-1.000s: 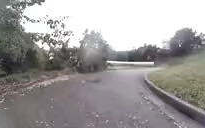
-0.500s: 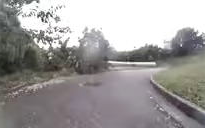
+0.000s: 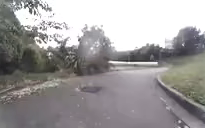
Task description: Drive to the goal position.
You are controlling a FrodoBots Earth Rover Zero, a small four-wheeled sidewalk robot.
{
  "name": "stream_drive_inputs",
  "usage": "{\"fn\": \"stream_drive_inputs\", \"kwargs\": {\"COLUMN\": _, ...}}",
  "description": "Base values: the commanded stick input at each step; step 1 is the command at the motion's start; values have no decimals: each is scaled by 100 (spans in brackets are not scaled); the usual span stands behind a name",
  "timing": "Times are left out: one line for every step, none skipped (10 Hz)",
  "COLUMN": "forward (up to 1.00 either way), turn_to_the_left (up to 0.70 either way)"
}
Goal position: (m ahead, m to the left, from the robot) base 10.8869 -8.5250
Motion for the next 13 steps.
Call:
{"fn": "stream_drive_inputs", "kwargs": {"forward": 100, "turn_to_the_left": -40}}
{"fn": "stream_drive_inputs", "kwargs": {"forward": 100, "turn_to_the_left": -40}}
{"fn": "stream_drive_inputs", "kwargs": {"forward": 100, "turn_to_the_left": -40}}
{"fn": "stream_drive_inputs", "kwargs": {"forward": 100, "turn_to_the_left": -40}}
{"fn": "stream_drive_inputs", "kwargs": {"forward": 100, "turn_to_the_left": -40}}
{"fn": "stream_drive_inputs", "kwargs": {"forward": 100, "turn_to_the_left": -40}}
{"fn": "stream_drive_inputs", "kwargs": {"forward": 100, "turn_to_the_left": -40}}
{"fn": "stream_drive_inputs", "kwargs": {"forward": 100, "turn_to_the_left": -40}}
{"fn": "stream_drive_inputs", "kwargs": {"forward": 100, "turn_to_the_left": -40}}
{"fn": "stream_drive_inputs", "kwargs": {"forward": 100, "turn_to_the_left": -40}}
{"fn": "stream_drive_inputs", "kwargs": {"forward": 100, "turn_to_the_left": -40}}
{"fn": "stream_drive_inputs", "kwargs": {"forward": 100, "turn_to_the_left": -40}}
{"fn": "stream_drive_inputs", "kwargs": {"forward": 100, "turn_to_the_left": -40}}
